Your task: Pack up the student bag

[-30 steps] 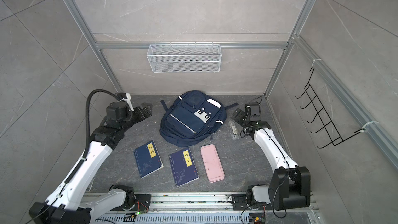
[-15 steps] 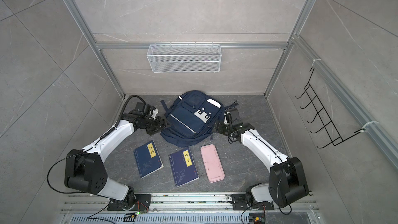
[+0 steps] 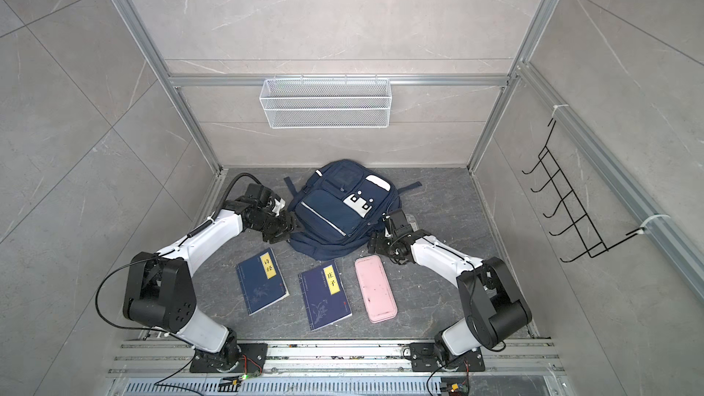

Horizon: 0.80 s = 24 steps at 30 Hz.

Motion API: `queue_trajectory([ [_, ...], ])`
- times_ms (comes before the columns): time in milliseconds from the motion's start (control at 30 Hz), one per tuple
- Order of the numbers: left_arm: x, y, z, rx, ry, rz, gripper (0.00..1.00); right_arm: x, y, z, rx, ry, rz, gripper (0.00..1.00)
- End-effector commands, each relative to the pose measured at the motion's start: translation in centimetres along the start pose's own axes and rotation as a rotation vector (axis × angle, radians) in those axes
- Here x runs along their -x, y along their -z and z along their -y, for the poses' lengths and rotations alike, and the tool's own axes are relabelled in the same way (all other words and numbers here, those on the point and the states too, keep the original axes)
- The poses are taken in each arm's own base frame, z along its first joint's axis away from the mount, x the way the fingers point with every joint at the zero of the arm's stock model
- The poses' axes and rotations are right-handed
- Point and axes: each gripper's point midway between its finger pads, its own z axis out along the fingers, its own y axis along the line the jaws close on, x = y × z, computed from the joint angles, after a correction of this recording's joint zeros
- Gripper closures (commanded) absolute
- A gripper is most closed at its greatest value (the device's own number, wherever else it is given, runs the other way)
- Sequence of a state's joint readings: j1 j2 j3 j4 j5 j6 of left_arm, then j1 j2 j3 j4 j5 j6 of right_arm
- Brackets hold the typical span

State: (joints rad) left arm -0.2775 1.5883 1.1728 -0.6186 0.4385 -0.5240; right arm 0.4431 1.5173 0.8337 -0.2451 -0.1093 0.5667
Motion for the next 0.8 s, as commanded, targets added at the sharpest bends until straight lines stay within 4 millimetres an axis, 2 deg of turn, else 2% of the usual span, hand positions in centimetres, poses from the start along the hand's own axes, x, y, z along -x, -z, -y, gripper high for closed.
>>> queue_trajectory([
  [0,0.1,0.2,2.3,-0.038,-0.048,0.03,0.36,0.1,-0.5,0.3,-0.004,-0.023,0.038,0.17],
  [133,0.0,-1.8,4.5,-0.043,-0.043,0.01,0.37,0.2,-0.4,0.6,0.017,-0.01,0.094,0.19],
  [333,0.4,-4.1,5.8,-0.065,0.023,0.046,0.45,2.1,2.4,-0.3,0.069,0.05,0.269,0.19],
  [533,0.7,-6.0,6.2,-0.107,0.128,0.1,0.51,2.4,2.6,-0.3,0.069,0.075,0.318,0.19],
  [767,1.2,-7.3,5.3,-0.129,0.263,0.167,0.56,2.0,2.7,-1.0,0.105,0.101,0.333,0.21],
])
